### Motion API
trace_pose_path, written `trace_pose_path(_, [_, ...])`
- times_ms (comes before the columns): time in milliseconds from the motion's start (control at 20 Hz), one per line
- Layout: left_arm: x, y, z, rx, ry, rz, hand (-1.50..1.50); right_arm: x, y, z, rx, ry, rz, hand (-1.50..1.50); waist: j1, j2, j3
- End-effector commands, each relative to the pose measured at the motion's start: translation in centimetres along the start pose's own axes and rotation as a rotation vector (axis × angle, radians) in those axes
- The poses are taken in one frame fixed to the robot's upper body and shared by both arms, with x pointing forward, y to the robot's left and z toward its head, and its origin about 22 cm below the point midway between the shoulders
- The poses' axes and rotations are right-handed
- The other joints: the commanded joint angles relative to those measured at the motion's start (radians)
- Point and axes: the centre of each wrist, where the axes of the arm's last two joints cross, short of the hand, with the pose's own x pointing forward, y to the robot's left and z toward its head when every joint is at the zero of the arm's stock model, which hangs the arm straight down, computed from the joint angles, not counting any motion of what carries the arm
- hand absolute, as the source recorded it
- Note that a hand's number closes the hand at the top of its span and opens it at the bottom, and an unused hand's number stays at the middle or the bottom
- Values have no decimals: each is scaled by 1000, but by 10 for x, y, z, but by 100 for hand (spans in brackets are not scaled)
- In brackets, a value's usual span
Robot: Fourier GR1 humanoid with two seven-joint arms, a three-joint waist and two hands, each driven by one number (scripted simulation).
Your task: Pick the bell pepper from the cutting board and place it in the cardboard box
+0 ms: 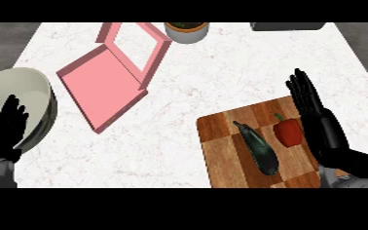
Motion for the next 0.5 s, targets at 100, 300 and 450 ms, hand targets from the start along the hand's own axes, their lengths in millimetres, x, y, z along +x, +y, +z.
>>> trace_pose_path(100, [6, -28, 13, -181, -192, -159, 0, 35, -12, -43, -19, -149, -29, -150, 22, 35, -8])
trace_pose_path(300, [18, -38, 19, -259, -298, -236, 0, 36, -97, -37, -56, 13, 602, -150, -37, 42, -39])
trace_pose_path(450, [3, -66, 47, -394, -351, -281, 0, 7, -55, -53, -416, 50, 257, -150, 34, 37, -7])
